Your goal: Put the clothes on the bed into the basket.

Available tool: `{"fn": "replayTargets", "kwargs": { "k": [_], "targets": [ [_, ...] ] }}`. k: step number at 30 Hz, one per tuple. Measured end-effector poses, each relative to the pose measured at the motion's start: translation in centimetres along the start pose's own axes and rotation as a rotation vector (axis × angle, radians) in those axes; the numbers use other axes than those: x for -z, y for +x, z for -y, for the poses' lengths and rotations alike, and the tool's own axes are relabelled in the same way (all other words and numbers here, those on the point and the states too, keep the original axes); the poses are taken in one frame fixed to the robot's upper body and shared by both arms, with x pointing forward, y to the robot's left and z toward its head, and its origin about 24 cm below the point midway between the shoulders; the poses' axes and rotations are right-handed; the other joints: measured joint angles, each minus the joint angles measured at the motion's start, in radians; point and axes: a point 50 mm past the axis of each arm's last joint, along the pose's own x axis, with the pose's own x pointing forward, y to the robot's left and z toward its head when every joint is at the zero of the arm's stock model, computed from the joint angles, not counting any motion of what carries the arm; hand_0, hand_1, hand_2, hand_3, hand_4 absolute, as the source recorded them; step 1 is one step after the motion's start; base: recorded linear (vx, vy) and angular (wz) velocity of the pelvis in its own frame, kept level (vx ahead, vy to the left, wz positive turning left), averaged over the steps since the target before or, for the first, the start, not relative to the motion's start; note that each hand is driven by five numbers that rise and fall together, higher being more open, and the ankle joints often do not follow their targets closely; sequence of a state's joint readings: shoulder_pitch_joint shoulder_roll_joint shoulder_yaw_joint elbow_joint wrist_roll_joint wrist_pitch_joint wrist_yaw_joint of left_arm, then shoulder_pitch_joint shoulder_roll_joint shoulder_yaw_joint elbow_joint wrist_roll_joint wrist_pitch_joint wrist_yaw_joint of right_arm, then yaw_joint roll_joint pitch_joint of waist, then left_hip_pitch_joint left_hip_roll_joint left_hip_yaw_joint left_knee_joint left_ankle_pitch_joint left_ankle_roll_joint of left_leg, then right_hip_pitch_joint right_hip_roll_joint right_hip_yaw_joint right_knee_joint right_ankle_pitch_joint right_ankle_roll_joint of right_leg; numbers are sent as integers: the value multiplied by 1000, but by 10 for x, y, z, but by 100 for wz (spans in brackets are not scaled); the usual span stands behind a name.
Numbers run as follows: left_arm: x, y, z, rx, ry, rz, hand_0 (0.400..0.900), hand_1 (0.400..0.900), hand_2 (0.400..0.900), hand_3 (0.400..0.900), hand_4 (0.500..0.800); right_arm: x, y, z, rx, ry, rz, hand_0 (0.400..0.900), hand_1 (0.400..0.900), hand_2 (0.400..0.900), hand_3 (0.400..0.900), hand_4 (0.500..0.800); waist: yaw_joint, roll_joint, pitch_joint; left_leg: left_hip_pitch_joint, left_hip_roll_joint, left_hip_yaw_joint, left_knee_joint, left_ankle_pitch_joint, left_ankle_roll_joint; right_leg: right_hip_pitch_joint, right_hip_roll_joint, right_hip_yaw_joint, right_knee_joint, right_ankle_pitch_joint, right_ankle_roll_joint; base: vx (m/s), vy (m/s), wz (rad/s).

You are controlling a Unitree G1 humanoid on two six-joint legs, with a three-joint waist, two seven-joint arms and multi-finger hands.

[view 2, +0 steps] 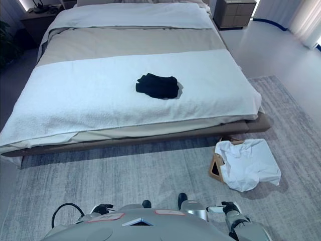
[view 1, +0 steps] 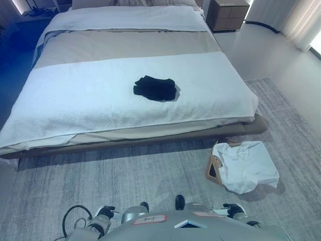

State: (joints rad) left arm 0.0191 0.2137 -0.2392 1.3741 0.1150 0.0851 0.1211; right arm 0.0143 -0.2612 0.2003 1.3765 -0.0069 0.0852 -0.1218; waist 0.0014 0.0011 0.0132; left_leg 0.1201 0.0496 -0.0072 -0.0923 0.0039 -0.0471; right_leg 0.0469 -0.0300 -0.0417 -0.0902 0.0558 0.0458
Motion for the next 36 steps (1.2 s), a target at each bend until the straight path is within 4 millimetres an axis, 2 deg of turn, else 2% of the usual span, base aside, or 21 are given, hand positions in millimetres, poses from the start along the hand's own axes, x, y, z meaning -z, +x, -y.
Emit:
{"fn": "replayTargets", "kwargs": {
  "k": [36],
  "targets": [
    [0,0,1,16,12,3,900,900,900,900,800,-1,0,-3,-17,-42,11,900,900,900,900,800,0,1,-4,0,0,7,0,0,0,-4,1,6,0,0,0,0,0,0]
  ]
}}
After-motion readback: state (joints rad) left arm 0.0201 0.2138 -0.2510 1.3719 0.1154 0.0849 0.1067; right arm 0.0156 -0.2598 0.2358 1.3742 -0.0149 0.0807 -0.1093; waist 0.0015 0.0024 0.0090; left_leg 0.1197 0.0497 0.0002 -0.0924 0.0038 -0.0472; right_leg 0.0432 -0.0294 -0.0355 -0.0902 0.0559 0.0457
